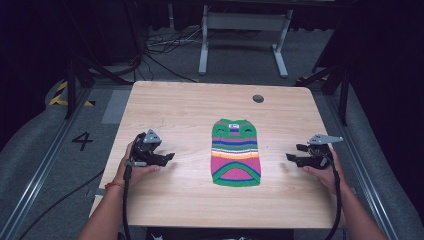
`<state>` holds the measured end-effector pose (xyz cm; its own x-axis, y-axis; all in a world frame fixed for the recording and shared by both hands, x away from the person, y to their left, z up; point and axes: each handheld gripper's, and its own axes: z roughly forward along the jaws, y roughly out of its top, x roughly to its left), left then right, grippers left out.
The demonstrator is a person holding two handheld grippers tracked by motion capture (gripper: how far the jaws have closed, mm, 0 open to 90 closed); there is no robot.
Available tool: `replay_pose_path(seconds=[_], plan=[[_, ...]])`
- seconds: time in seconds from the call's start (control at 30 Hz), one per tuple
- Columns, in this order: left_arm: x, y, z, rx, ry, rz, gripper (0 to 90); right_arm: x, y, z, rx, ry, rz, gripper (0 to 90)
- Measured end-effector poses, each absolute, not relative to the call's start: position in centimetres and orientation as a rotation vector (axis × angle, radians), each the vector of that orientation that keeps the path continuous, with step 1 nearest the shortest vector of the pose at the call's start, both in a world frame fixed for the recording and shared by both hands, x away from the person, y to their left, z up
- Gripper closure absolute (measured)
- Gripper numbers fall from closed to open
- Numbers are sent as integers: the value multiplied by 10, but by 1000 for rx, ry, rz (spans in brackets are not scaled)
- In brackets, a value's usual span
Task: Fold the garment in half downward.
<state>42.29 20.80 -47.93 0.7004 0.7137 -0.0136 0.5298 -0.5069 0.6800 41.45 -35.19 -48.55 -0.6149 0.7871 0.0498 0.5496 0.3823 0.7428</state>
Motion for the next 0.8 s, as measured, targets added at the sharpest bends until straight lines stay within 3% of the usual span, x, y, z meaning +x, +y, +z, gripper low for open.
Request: replay_pose_path(seconds=[0.4, 0.8], plan=[[455, 173, -468, 2255, 901, 387, 357, 455, -318, -449, 1049, 2347, 1117, 392], [496, 102, -465, 2214, 886, 350, 393, 494, -270, -450, 1001, 2403, 1114, 471]])
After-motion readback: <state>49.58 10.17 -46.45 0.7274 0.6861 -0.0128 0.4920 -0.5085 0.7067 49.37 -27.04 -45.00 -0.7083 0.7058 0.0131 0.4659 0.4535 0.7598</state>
